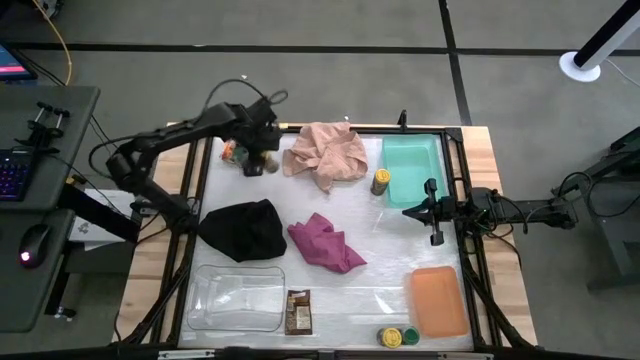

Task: Sort spices by type
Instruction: Put the top left yellow seasoning bottle into the transparent bin

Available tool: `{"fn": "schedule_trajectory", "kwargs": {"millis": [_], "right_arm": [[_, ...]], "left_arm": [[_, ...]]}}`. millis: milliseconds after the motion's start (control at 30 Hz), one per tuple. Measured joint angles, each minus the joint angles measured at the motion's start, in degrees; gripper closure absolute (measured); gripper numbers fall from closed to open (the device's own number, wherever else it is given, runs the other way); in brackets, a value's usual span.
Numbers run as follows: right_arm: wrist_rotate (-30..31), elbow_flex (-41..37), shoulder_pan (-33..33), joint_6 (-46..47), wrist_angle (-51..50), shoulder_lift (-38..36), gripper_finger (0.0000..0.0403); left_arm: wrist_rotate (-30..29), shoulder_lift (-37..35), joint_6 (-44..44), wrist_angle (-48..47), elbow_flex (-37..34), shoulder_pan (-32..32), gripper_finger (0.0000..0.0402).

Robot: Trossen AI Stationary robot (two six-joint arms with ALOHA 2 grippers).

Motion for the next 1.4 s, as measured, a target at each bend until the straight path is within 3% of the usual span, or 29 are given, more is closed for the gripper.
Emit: {"fn": "schedule_trajectory", "kwargs": {"millis": [133,233,433,567,700,900,1133,1267,1400], "right_arm": [[0.00,0.00,-0.01,-0.02,0.00,0.00,0.0402],[0.00,0.00,-0.02,0.00,0.01,0.00,0.0402],[0.00,0.00,0.00,0.00,0.00,0.00,0.0402],[0.00,0.00,0.00,-0.01,0.00,0.00,0.0402],[-0.01,0.00,0.00,-0.01,0.00,-0.02,0.0402],[0.00,0.00,-0.01,-0.02,0.00,-0.02,0.0402],[0.00,0.00,0.00,-0.01,0.00,-0.02,0.0402],[0.00,0.00,-0.02,-0.02,0.00,0.00,0.0402],[0.00,0.00,0.00,0.00,0.00,0.00,0.0402]], "left_arm": [[4.23,-5.28,-7.68,-2.60,6.99,-5.83,0.0211],[4.56,-9.94,-12.62,-10.18,9.47,-15.24,0.0211],[4.61,-16.79,-37.19,-19.46,9.71,-45.39,0.0211],[0.31,-16.81,-56.86,-21.82,9.71,-66.06,0.0211],[-1.84,-13.92,-73.60,-21.41,7.39,-79.37,0.0211],[-2.28,-8.18,-86.82,-17.00,-0.94,-86.23,0.0211],[-2.67,-3.56,-87.91,-12.95,-9.71,-85.96,0.0211],[-2.45,-3.73,-88.84,-6.71,-12.48,-85.91,0.0211],[0.29,-3.73,-91.30,-6.52,-14.09,-86.15,0.0208]]}}
